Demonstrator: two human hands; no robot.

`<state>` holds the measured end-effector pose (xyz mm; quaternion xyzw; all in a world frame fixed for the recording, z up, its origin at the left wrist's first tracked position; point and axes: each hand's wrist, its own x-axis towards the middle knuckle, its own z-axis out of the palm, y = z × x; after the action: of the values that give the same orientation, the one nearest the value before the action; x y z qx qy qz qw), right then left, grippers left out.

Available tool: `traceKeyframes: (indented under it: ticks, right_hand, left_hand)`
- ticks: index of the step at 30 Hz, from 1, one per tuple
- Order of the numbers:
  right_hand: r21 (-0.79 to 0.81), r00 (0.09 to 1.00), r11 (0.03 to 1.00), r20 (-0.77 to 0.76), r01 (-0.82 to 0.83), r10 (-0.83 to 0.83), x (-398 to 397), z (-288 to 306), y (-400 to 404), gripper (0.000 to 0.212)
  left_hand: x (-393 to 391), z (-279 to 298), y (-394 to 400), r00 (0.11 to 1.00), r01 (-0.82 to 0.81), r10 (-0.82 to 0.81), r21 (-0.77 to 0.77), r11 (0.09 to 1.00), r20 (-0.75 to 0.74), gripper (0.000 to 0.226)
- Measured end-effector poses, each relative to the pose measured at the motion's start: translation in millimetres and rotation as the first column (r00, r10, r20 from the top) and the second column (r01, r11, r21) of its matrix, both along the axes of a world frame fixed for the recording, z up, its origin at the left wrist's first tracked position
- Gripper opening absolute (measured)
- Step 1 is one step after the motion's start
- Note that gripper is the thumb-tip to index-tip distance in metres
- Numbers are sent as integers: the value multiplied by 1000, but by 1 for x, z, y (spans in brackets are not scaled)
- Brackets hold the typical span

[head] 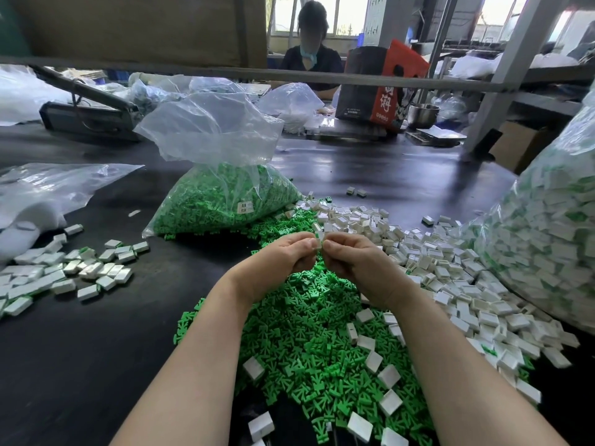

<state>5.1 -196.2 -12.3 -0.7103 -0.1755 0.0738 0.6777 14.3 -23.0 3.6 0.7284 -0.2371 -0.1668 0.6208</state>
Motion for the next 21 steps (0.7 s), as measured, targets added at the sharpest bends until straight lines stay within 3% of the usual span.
traceKeyframes:
  ticks: [10, 21]
  right_hand:
    - [-10, 976, 984, -123, -180, 178, -2, -2, -11, 56]
    - [23, 965, 980, -175, -196, 197, -2, -2, -13, 20]
  left_hand:
    - [-3, 2, 2, 997, 79, -76, 137, 987, -22, 32]
    - [-3, 6, 7, 991, 132, -130, 220, 966, -21, 27]
